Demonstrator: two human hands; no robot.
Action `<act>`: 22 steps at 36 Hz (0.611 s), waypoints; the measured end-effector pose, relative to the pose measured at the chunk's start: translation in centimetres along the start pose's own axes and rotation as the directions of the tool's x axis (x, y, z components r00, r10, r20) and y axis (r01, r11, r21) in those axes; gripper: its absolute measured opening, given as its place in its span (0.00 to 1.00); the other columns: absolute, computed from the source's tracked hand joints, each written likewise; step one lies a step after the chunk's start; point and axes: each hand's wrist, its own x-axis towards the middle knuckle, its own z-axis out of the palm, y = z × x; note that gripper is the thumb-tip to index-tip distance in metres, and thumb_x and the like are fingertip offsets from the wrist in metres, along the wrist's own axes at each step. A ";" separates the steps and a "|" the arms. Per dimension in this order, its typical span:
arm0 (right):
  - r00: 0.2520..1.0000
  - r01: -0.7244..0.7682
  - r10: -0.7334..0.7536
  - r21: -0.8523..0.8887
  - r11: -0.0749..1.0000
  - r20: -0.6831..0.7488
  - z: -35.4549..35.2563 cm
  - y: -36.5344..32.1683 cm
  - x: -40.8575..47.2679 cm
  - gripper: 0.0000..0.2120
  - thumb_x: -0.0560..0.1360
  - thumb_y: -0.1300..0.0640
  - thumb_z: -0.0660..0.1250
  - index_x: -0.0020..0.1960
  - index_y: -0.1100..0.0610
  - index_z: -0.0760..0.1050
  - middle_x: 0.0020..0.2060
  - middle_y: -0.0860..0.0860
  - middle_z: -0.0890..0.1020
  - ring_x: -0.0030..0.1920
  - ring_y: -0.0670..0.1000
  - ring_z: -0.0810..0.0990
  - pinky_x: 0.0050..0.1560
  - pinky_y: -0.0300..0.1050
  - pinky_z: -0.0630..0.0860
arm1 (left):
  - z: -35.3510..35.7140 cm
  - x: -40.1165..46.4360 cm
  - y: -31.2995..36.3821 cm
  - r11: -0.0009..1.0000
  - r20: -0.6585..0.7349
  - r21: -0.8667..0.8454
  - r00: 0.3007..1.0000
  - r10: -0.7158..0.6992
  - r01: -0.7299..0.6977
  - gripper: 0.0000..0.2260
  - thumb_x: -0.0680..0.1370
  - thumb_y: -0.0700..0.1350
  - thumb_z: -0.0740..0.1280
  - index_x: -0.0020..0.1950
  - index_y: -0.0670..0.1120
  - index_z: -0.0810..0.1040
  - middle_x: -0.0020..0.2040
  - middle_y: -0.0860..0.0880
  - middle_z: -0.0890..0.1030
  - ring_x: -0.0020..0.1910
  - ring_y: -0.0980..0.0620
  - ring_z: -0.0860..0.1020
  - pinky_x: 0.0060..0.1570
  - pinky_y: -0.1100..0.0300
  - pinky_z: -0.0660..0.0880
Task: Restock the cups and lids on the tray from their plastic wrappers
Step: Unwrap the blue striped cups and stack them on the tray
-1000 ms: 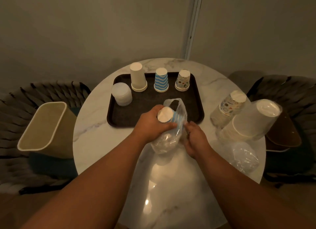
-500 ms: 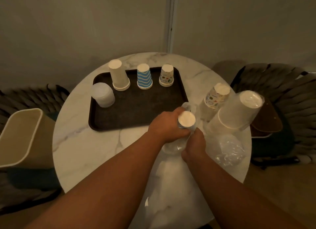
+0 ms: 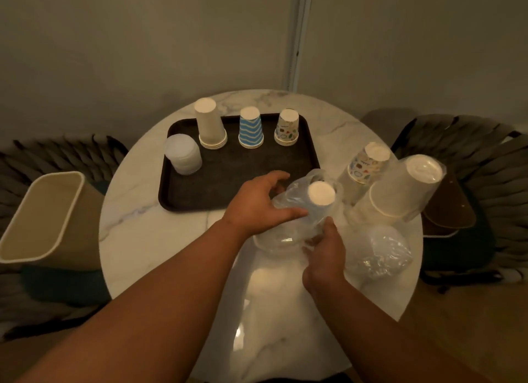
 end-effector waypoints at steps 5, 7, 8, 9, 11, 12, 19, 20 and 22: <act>0.966 0.254 -0.237 -0.199 0.946 0.106 -0.5 0.2 -1.9 0.10 0.80 0.57 0.62 0.42 0.59 0.75 0.35 0.53 0.76 0.38 0.51 0.74 0.40 0.44 0.73 | -1.9 -2.0 -2.0 0.996 -0.191 -0.080 0.980 -0.054 0.039 0.19 0.71 0.58 0.74 0.58 0.50 0.81 0.46 0.54 0.81 0.44 0.58 0.78 0.47 0.64 0.76; 0.943 0.318 -0.282 -0.232 0.919 0.175 -0.3 0.3 -2.7 0.11 0.80 0.56 0.61 0.43 0.60 0.76 0.36 0.53 0.78 0.38 0.51 0.75 0.43 0.47 0.74 | -2.7 -2.7 -3.4 0.990 -0.328 -0.119 0.939 -0.107 0.071 0.11 0.74 0.56 0.72 0.50 0.50 0.82 0.39 0.51 0.81 0.38 0.56 0.78 0.41 0.62 0.76; 0.935 0.331 -0.286 -0.230 0.915 0.208 0.0 0.3 -3.2 0.10 0.80 0.57 0.61 0.44 0.61 0.76 0.37 0.53 0.78 0.39 0.50 0.76 0.43 0.47 0.75 | -3.1 -3.0 -4.1 0.985 -0.387 -0.146 0.911 -0.143 0.093 0.10 0.75 0.55 0.71 0.47 0.50 0.82 0.37 0.50 0.81 0.37 0.54 0.78 0.40 0.60 0.76; 0.932 0.330 -0.277 -0.227 0.916 0.235 0.4 0.3 -3.6 0.10 0.80 0.58 0.61 0.44 0.60 0.76 0.37 0.52 0.79 0.39 0.49 0.76 0.43 0.46 0.75 | -3.5 -3.4 -4.8 0.978 -0.431 -0.171 0.883 -0.184 0.120 0.10 0.76 0.55 0.70 0.45 0.49 0.81 0.37 0.49 0.81 0.37 0.52 0.79 0.40 0.58 0.76; 0.922 0.329 -0.257 -0.234 0.915 0.290 0.9 0.2 -4.4 0.10 0.80 0.60 0.61 0.41 0.56 0.77 0.35 0.49 0.79 0.38 0.46 0.76 0.41 0.41 0.74 | -4.3 -3.9 -5.9 0.961 -0.487 -0.215 0.834 -0.259 0.173 0.13 0.79 0.55 0.67 0.44 0.46 0.81 0.36 0.49 0.80 0.36 0.52 0.78 0.40 0.57 0.75; 0.912 0.339 -0.250 -0.254 0.906 0.326 1.1 0.3 -4.7 0.10 0.79 0.61 0.62 0.40 0.56 0.77 0.35 0.49 0.80 0.38 0.46 0.76 0.41 0.41 0.74 | -4.6 -4.2 -6.5 0.952 -0.508 -0.229 0.809 -0.295 0.203 0.14 0.79 0.55 0.66 0.44 0.45 0.81 0.35 0.50 0.79 0.35 0.54 0.77 0.40 0.58 0.74; 0.681 0.602 -0.249 -0.332 0.726 0.689 1.9 1.6 -5.4 0.07 0.77 0.53 0.68 0.48 0.54 0.82 0.45 0.49 0.85 0.50 0.49 0.82 0.54 0.45 0.78 | -6.2 -5.6 -9.2 0.871 -0.451 -0.373 0.757 -0.473 0.321 0.16 0.81 0.57 0.61 0.44 0.48 0.80 0.40 0.49 0.80 0.40 0.54 0.77 0.41 0.58 0.73; 0.662 0.616 -0.258 -0.315 0.722 0.704 2.1 1.6 -5.5 0.10 0.75 0.50 0.67 0.49 0.56 0.82 0.45 0.49 0.85 0.50 0.51 0.82 0.54 0.45 0.78 | -6.3 -5.8 -9.4 0.857 -0.444 -0.399 0.749 -0.491 0.326 0.16 0.81 0.57 0.61 0.44 0.47 0.80 0.40 0.49 0.80 0.40 0.54 0.77 0.43 0.58 0.72; 0.667 0.595 -0.260 -0.290 0.749 0.699 2.8 1.4 -5.6 0.09 0.76 0.52 0.68 0.48 0.57 0.82 0.44 0.50 0.85 0.49 0.50 0.83 0.52 0.42 0.78 | -6.5 -6.3 -9.9 0.828 -0.430 -0.454 0.732 -0.528 0.330 0.17 0.81 0.57 0.61 0.43 0.47 0.80 0.40 0.48 0.80 0.41 0.53 0.77 0.46 0.56 0.72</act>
